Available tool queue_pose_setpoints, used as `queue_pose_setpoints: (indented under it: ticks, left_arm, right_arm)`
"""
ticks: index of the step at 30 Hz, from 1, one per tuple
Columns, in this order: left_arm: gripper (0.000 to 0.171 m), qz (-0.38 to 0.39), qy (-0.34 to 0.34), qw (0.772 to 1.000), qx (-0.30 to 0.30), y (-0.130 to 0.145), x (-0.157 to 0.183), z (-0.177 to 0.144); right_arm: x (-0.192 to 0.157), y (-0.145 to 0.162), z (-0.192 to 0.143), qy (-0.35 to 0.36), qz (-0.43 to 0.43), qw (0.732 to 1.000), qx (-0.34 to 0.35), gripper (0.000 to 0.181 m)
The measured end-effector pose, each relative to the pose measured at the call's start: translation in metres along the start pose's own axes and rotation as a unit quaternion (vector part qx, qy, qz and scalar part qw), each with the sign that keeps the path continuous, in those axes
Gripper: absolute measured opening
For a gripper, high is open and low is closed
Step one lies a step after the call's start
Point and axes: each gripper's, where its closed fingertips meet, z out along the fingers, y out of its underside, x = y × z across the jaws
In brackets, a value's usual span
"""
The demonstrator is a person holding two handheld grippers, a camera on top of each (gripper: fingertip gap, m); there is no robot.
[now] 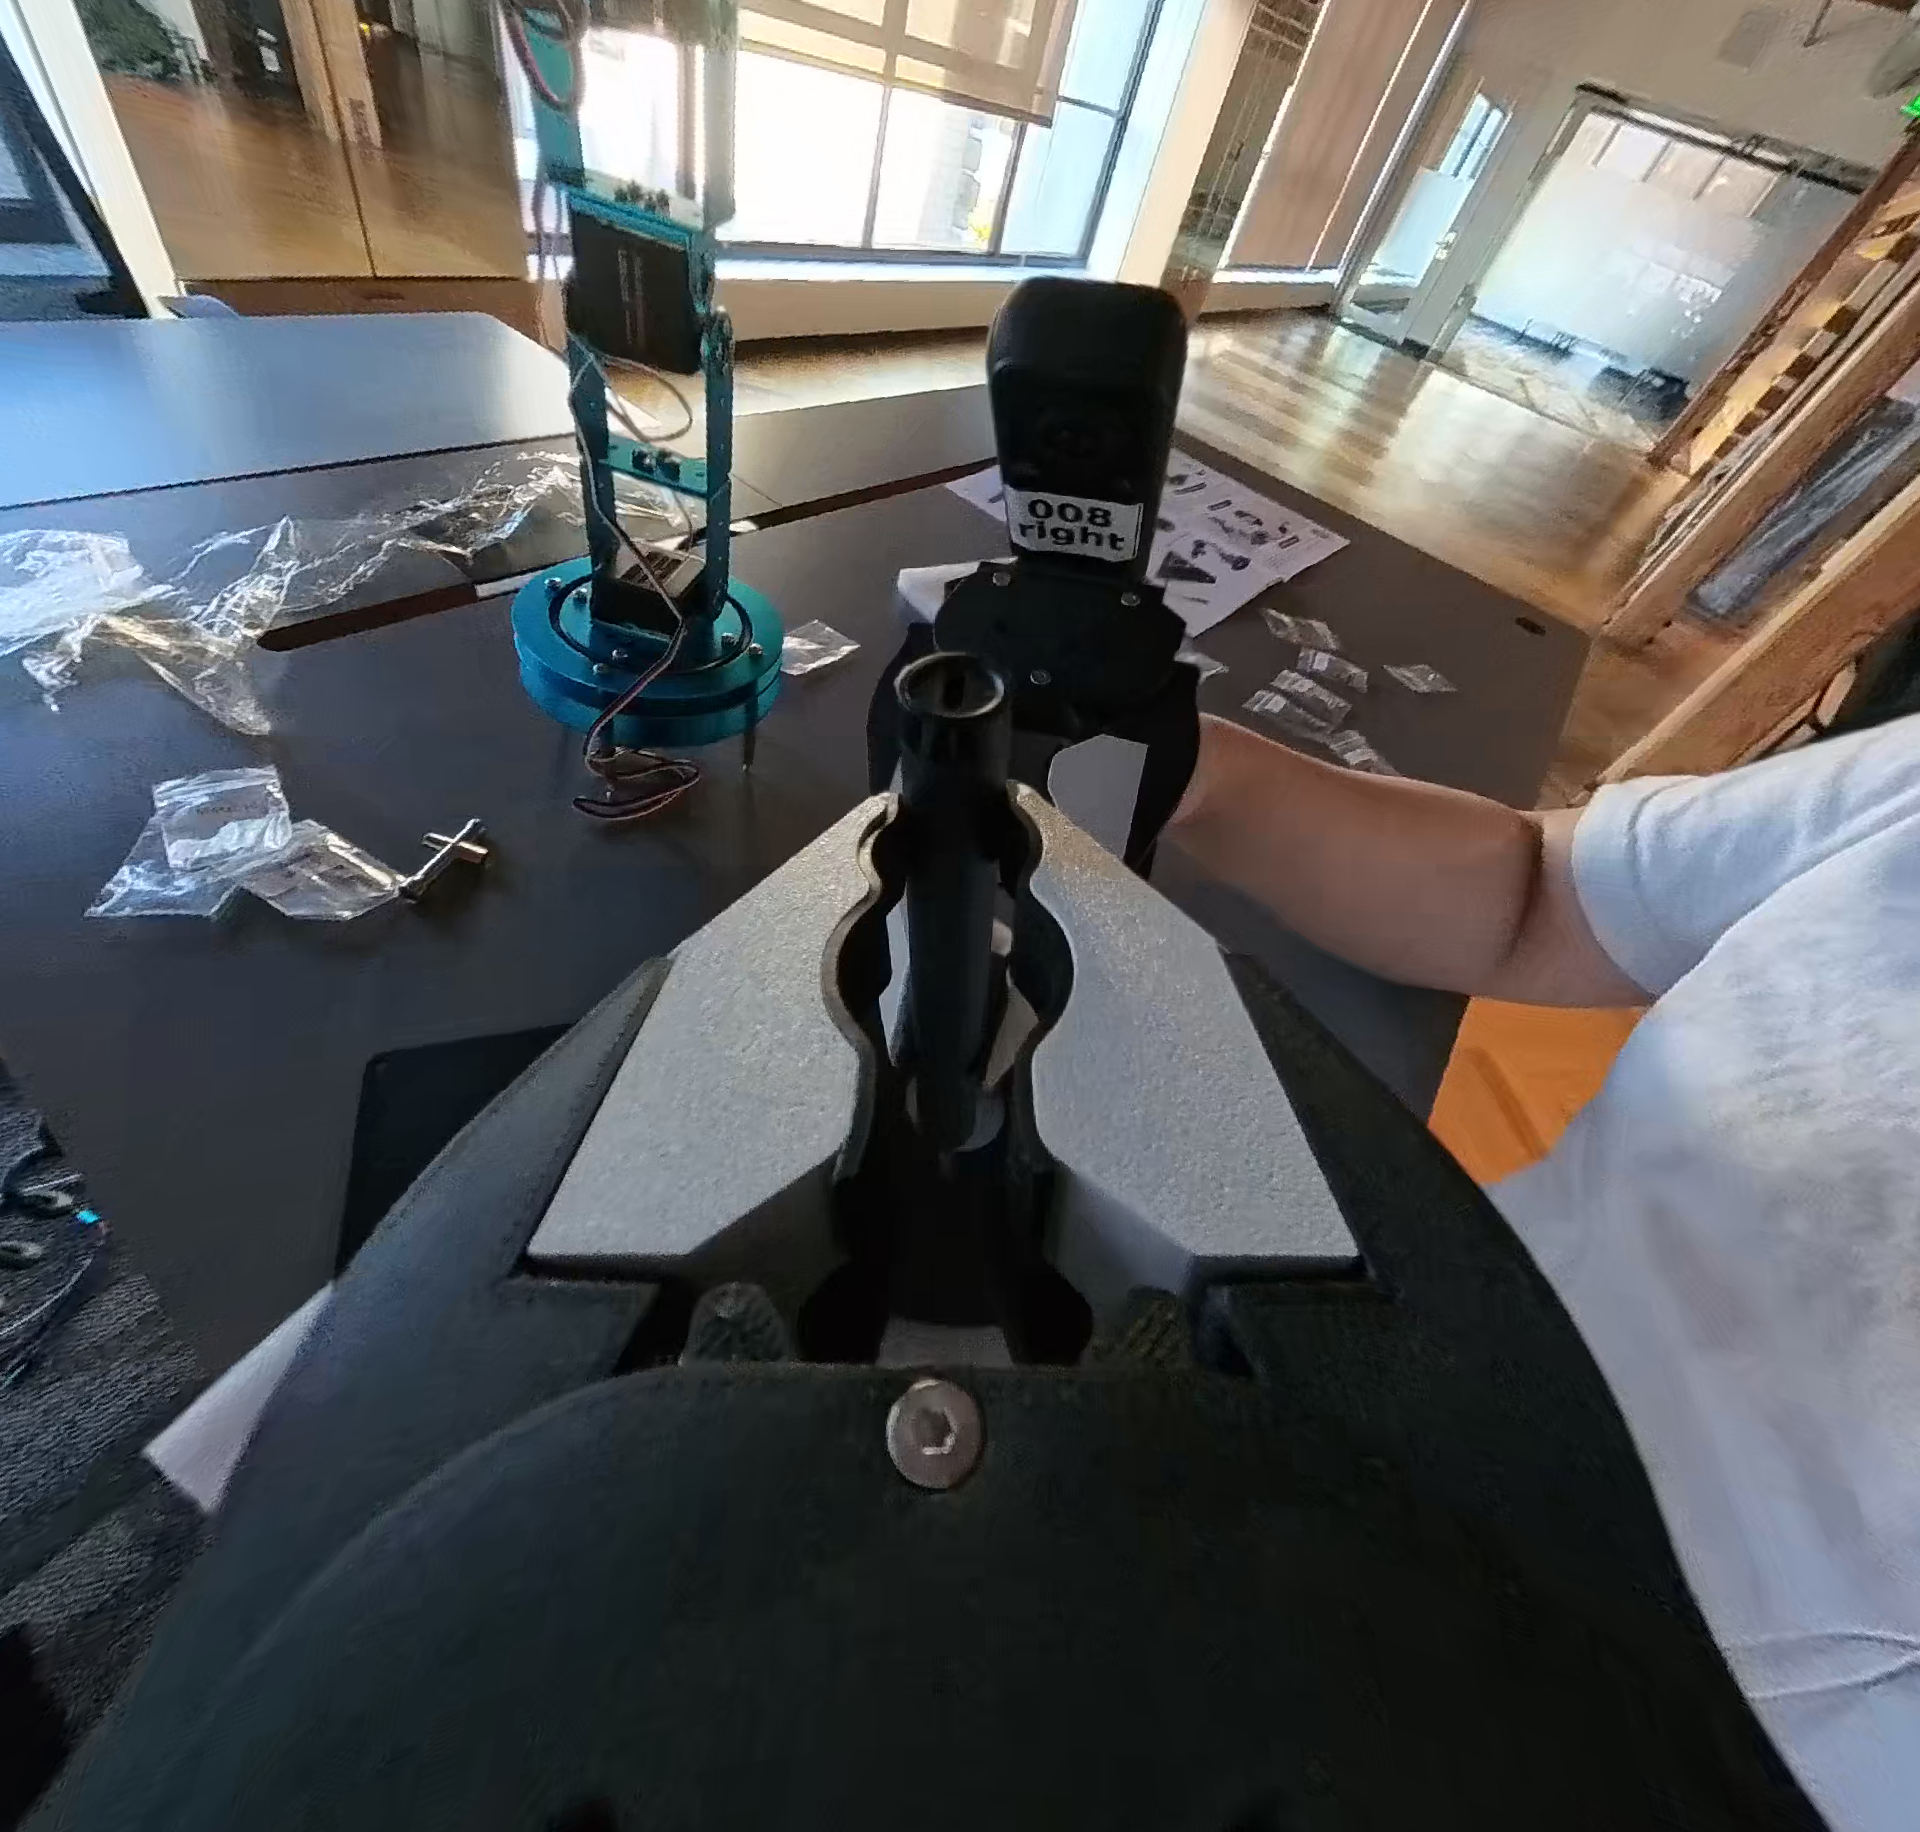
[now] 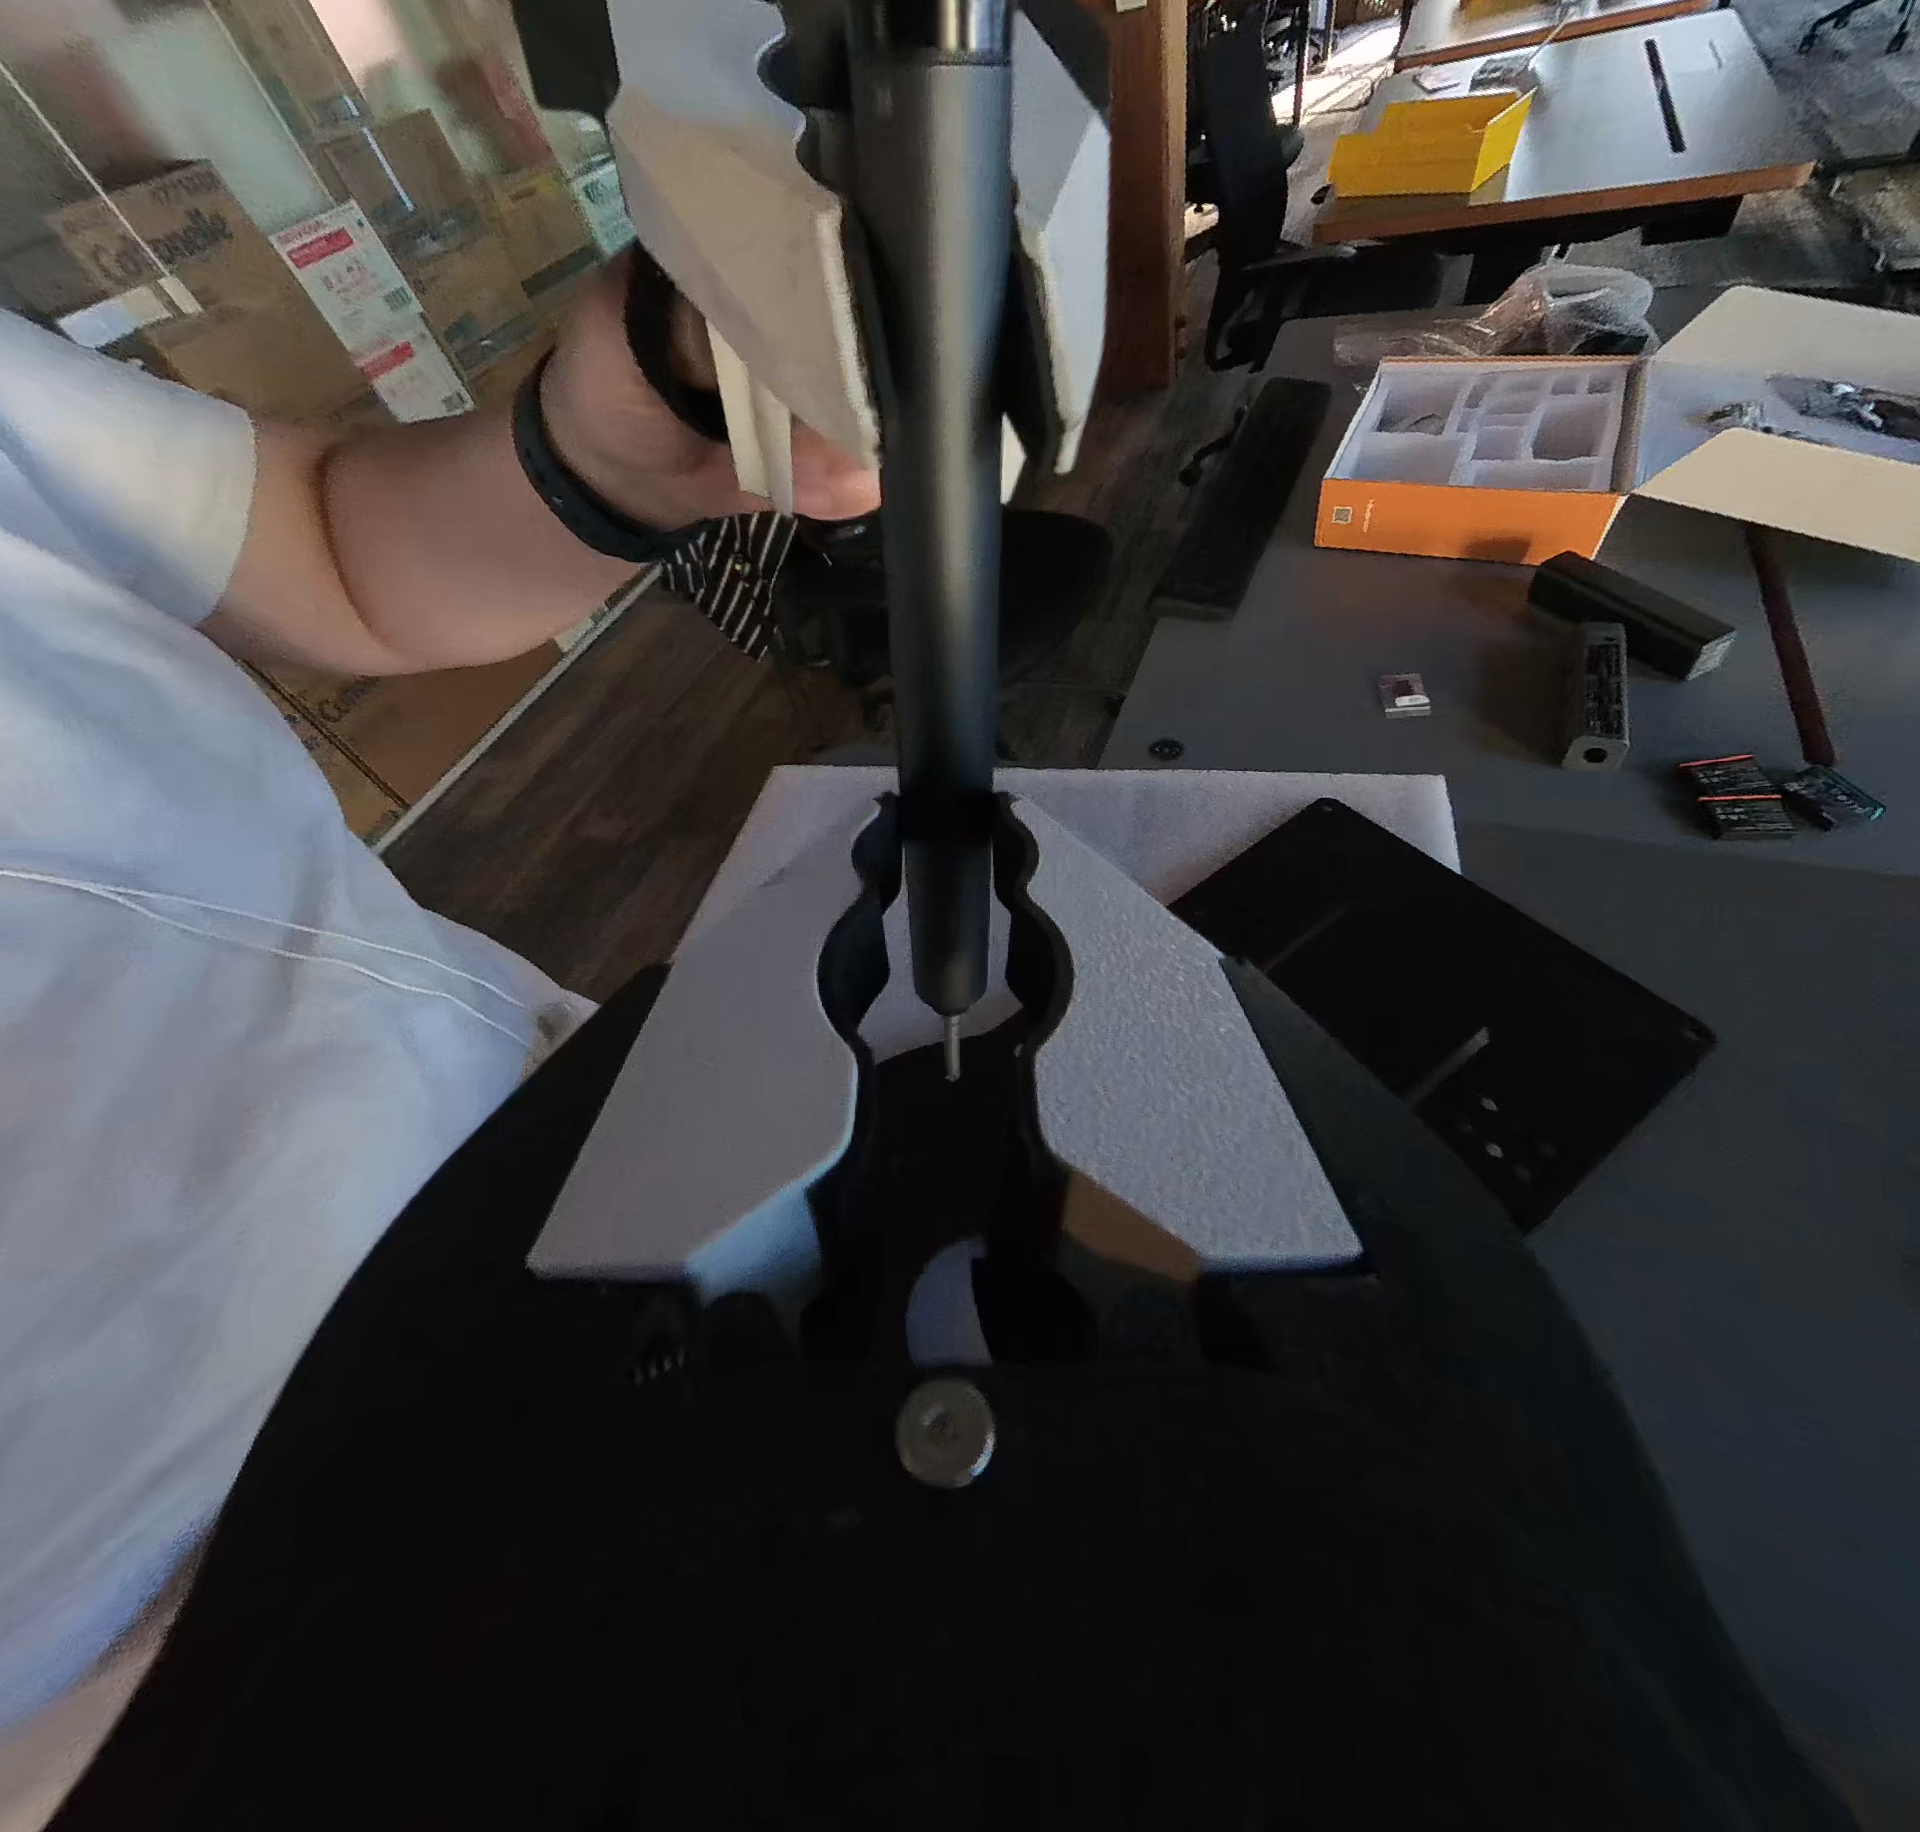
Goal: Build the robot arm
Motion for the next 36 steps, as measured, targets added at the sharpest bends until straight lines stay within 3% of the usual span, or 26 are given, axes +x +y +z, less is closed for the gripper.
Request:
queue_pose_setpoints:
  ticks: [14, 18, 26, 36]
  left_arm:
    - [0.016, 0.035, -0.039, 0.998, -0.04, 0.021, -0.008, -0.001]
    - [0.016, 0.038, -0.042, 0.997, -0.042, 0.021, -0.011, -0.003]
    - [0.016, 0.045, -0.036, 0.998, -0.041, 0.019, -0.008, 0.001]
    - [0.016, 0.054, -0.021, 0.997, -0.044, 0.024, -0.007, 0.003]
  right_arm:
    - [0.01, 0.026, 0.016, 0.02, -0.034, 0.998, -0.058, 0.017]
    - [0.008, 0.025, 0.016, 0.01, -0.038, 0.998, -0.047, 0.025]
    - [0.006, 0.013, 0.013, -0.02, 0.004, 1.0, 0.0, 0.022]
    - [0.011, 0.021, 0.013, -0.018, 0.001, 1.0, -0.008, 0.016]
